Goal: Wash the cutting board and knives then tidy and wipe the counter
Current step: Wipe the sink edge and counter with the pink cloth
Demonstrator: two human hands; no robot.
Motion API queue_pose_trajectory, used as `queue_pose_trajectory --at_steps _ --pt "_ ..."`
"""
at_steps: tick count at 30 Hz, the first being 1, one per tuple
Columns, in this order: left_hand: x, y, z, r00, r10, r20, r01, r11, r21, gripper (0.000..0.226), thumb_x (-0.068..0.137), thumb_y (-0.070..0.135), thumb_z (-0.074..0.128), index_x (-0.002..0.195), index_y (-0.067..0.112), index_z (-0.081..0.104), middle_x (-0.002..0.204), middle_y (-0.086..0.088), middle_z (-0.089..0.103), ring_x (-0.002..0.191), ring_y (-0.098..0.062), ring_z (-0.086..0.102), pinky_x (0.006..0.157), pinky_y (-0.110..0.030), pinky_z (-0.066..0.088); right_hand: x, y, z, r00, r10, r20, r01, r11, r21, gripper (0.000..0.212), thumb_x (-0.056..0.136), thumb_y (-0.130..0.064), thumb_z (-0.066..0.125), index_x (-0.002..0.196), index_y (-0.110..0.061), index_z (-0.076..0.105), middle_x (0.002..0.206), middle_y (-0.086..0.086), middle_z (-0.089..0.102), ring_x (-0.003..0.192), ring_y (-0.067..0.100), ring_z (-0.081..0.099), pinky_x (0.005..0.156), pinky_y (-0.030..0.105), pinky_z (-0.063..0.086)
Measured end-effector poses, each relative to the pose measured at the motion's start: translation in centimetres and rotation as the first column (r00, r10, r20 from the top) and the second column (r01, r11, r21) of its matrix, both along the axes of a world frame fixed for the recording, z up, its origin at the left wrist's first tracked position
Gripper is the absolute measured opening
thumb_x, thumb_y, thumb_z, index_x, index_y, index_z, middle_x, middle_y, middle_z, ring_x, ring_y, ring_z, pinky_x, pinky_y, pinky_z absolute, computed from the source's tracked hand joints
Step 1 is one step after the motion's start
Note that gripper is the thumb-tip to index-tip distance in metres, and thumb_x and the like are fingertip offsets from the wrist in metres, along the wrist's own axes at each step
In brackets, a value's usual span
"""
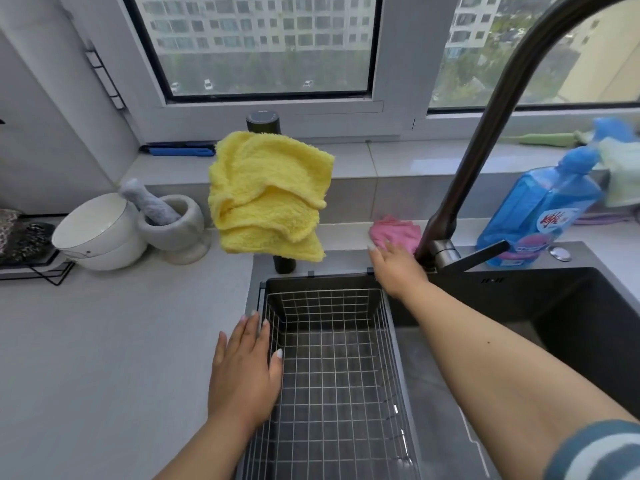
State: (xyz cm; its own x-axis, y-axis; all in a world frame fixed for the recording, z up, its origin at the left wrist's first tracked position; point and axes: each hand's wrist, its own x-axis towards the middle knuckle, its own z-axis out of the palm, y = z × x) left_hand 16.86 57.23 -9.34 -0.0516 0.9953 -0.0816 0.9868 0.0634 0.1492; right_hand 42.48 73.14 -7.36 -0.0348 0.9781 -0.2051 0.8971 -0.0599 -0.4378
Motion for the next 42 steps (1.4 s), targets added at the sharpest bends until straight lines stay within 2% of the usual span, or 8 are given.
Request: queue_pose_trajectory --at_steps 6,11,14,17,23,28,33,42 --pt "0.1 -0.1 0.3 1.0 -0.008 0.006 0.008 1.0 -0.002 0.058 0.1 0.045 0.019 0.153 0.022 0.013 0.161 0.003 -0.002 0.147 -0.012 -0.01 0.12 -0.039 -0.007 0.1 -3.2 1.0 0.971 -0.189 -0.149 0.188 0.982 -0.025 0.055 0.102 -0.045 0.021 0.135 -0.011 0.051 0.137 0.014 0.053 0.124 0.032 0.049 0.099 0.037 0.039" --pt "0.0 -0.2 0.4 1.0 -0.007 0.031 0.007 1.0 -0.005 0.058 0.1 0.045 0.02 0.153 0.022 0.015 0.161 0.003 -0.001 0.148 -0.013 -0.007 0.12 -0.039 -0.005 0.6 -6.4 1.8 0.834 -0.362 -0.418 0.324 0.932 -0.16 0.056 0.102 -0.047 0.027 0.135 -0.01 0.052 0.139 0.012 0.052 0.127 0.028 0.048 0.1 0.03 0.036" --pt "-0.2 -0.3 0.3 0.998 -0.025 0.06 0.026 0.999 -0.028 0.061 0.099 0.05 0.021 0.153 0.022 0.015 0.161 0.003 -0.001 0.147 -0.013 -0.007 0.12 -0.039 -0.005 1.6 -9.2 1.2 0.57 -0.493 -0.658 0.398 0.866 -0.303 0.06 0.098 -0.057 0.027 0.122 -0.019 0.067 0.139 0.009 0.049 0.128 0.027 0.045 0.109 0.035 0.03" --pt "-0.6 0.3 0.6 0.99 -0.016 0.14 0.028 0.997 -0.078 0.06 0.098 0.052 0.025 0.151 0.024 0.021 0.161 0.003 0.003 0.148 -0.013 -0.005 0.119 -0.04 -0.004 2.9 -13.1 1.1 0.118 -0.516 -0.848 0.377 0.813 -0.443 0.07 0.097 -0.059 0.025 0.126 -0.007 0.062 0.146 0.012 0.042 0.136 0.027 0.039 0.116 0.041 0.026" --pt "2.4 -0.9 4.7 0.882 -0.029 0.47 0.012 0.999 0.039 0.041 0.099 0.034 0.044 0.138 0.022 0.048 0.156 0.0 0.027 0.145 -0.018 0.016 0.118 -0.039 0.014 4.6 -20.0 2.5 -0.497 -0.397 -0.772 0.215 0.805 -0.553 0.083 0.094 -0.062 0.031 0.122 0.012 0.058 0.135 0.029 0.051 0.131 0.034 0.045 0.115 0.044 0.03" --pt "8.8 -4.5 8.9 0.465 0.098 0.88 0.136 0.974 -0.18 0.041 0.099 0.034 0.045 0.138 0.023 0.046 0.136 0.006 0.049 0.119 -0.008 0.045 0.095 -0.025 0.034 3.1 -23.4 4.9 -0.549 -0.307 -0.777 0.17 0.87 -0.463 0.087 0.067 -0.059 0.062 0.12 0.01 0.059 0.133 0.028 0.054 0.125 0.036 0.053 0.101 0.049 0.043" --pt "9.4 -5.7 10.1 0.078 0.443 0.893 0.256 0.857 -0.447 0.041 0.088 0.038 0.061 0.117 0.009 0.064 0.107 -0.008 0.071 0.096 -0.024 0.067 0.079 -0.036 0.052 0.5 -26.2 5.9 -0.602 -0.332 -0.726 0.083 0.878 -0.471 0.081 0.087 -0.063 0.037 0.122 0.006 0.06 0.132 0.026 0.055 0.125 0.038 0.052 0.103 0.054 0.039" --pt "10.8 -8.2 9.7 -0.059 0.482 0.874 0.197 0.864 -0.463 0.039 0.079 -0.003 0.07 0.114 0.009 0.056 0.113 -0.013 0.065 0.097 -0.031 0.067 0.078 -0.045 0.058 -1.1 -28.8 5.7 -0.382 -0.504 -0.775 0.268 0.742 -0.615 0.052 0.094 -0.04 0.054 0.123 0.003 0.059 0.124 0.026 0.06 0.119 0.038 0.056 0.104 0.052 0.043"
